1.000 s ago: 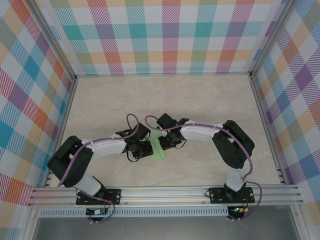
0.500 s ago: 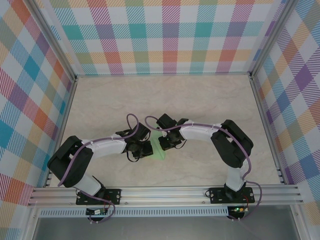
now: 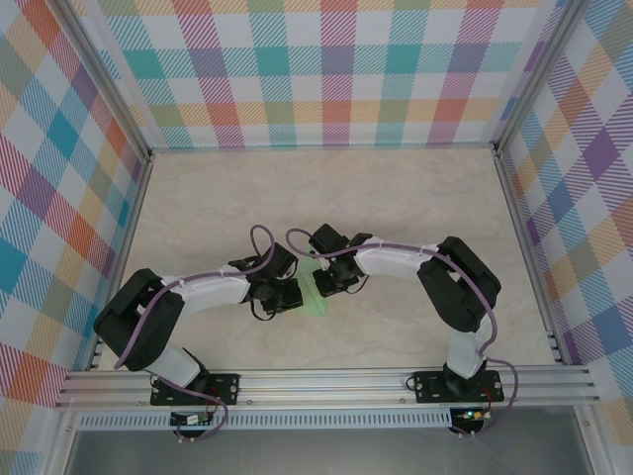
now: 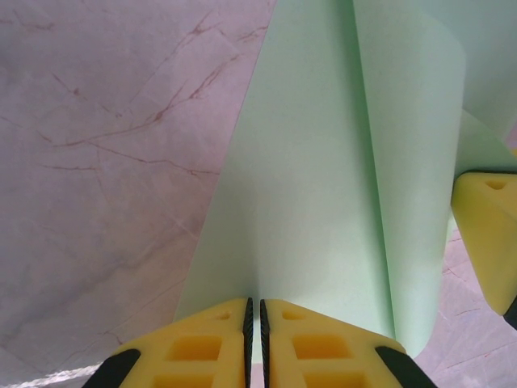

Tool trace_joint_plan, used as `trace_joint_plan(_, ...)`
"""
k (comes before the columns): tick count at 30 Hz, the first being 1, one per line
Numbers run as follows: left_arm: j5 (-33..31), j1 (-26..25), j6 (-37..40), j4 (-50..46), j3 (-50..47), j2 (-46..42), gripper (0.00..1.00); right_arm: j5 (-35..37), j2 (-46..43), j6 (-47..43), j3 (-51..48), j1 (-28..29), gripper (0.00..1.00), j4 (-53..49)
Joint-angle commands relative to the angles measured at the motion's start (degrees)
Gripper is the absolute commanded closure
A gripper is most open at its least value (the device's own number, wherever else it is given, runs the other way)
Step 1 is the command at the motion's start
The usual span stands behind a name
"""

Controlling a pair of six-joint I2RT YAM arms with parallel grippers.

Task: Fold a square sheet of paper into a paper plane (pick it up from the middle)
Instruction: Fold the triangle a second time at the center of the table.

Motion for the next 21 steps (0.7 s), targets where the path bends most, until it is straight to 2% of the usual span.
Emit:
trace_joint_plan(1,-0.4,-0.5,-0.1,-0.1,-0.9,-1.5,0.87,0.1,1.0,-1.4,1.4,-0.1,0.87,-1.2)
trace_joint_plan(15,-1.4,-0.5,-1.2,-0.1,-1.8,-4.0,0.87,0.0,2.8,-1.4,1.4,-0.1,0.87,-1.1)
trace_joint_plan(19,-1.5,0.0,-3.1,4.8,-3.8,-8.0,0.87,0.1,2.8,-1.4,0.9,-0.1,0.87,-1.0)
trace_joint_plan(21,0.6,1.3,-4.6,8.6,-5.5,-9.8,0.92,0.0,2.8,-1.3,0.7,-0.1,0.87,-0.9)
